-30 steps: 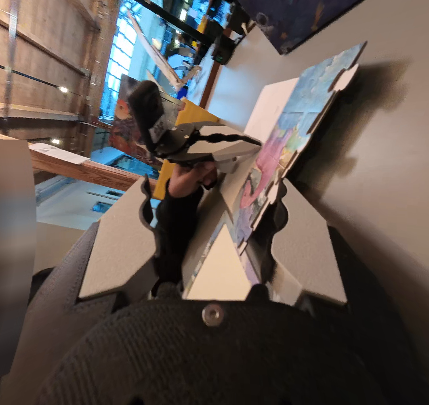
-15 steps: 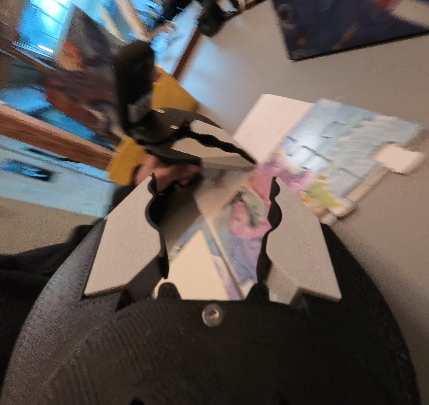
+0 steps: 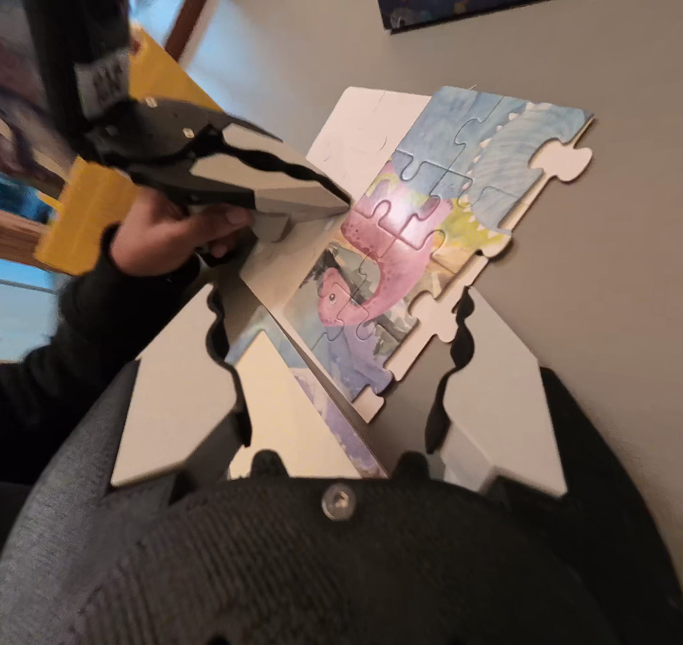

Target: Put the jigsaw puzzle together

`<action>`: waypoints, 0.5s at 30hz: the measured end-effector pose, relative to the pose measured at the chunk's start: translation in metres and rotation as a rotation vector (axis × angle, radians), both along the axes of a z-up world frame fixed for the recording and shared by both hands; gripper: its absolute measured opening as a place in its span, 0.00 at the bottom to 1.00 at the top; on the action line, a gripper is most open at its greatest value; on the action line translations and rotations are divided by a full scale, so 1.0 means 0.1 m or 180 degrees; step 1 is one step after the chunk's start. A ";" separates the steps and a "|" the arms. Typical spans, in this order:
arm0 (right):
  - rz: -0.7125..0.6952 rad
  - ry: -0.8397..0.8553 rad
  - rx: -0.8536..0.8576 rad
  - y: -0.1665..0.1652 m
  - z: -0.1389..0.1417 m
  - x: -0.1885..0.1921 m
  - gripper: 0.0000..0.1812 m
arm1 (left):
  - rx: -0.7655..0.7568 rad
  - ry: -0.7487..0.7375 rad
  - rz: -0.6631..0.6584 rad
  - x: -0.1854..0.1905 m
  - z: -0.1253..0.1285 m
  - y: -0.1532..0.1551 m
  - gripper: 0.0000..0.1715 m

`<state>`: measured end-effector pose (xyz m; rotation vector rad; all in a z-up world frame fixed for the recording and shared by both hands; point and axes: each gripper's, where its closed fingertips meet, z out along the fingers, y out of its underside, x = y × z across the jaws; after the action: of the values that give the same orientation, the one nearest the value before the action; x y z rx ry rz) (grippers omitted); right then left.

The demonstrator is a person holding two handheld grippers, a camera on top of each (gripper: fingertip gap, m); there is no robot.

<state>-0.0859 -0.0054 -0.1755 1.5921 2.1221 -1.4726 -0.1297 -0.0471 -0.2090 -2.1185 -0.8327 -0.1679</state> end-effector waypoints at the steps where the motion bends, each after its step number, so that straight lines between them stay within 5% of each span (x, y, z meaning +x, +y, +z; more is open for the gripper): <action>1: -0.0057 -0.0086 -0.0242 0.02 0.05 -0.02 0.69 | -0.0001 0.0003 0.0000 0.00 0.00 0.00 0.00; 6: -0.0186 -0.0291 -0.1118 0.14 0.25 -0.07 0.67 | -0.0007 0.0011 0.0000 0.00 0.00 0.00 0.00; 15: -0.0078 -0.0228 -0.1668 0.15 0.61 -0.16 0.60 | -0.0001 0.0003 0.0045 -0.03 0.00 -0.03 0.00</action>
<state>-0.1018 0.0100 -0.1146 1.4414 1.5055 -1.7570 -0.1329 -0.0499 -0.2091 -2.1124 -0.8470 -0.1593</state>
